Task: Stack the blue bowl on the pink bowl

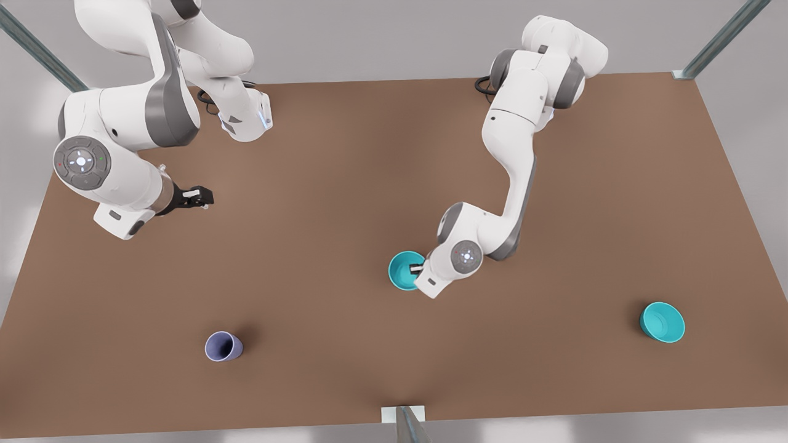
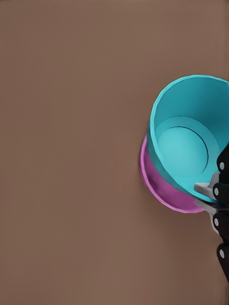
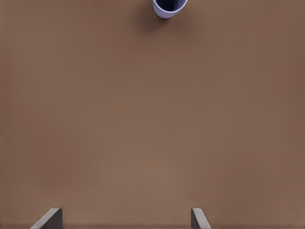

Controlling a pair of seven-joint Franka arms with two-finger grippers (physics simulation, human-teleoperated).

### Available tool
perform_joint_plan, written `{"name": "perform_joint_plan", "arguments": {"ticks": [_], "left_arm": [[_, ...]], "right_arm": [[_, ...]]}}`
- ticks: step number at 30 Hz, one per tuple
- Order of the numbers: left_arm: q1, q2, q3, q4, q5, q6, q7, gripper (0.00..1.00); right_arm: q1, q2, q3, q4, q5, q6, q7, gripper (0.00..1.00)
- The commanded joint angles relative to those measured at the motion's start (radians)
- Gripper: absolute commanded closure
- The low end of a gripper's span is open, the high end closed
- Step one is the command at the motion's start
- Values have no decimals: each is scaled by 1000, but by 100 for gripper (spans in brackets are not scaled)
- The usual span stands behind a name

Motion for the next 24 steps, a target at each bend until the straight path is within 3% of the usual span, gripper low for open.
{"name": "perform_joint_plan", "arguments": {"ticks": [1,14,15,19,20,22,24], "left_arm": [[1,-2,-2,0,-1,2,-203,79],[6,-34,-2,-47,7,-21,-199,78],[7,-42,-2,-55,8,-36,-196,0],[21,-82,1,-84,10,-101,-197,0],[23,-155,53,-70,88,-318,-194,0],[129,-393,58,-67,260,-619,-63,0],[188,-546,58,-66,419,-713,207,0]], "right_arm": [[0,-1,0,0,0,0,-8,0],[0,1,0,2,2,1,-6,0],[0,1,0,2,2,1,-6,0],[0,1,0,2,2,1,-8,0],[0,1,0,2,2,1,-8,0],[0,1,0,2,2,1,-8,0],[0,1,0,3,2,1,-8,0]]}}
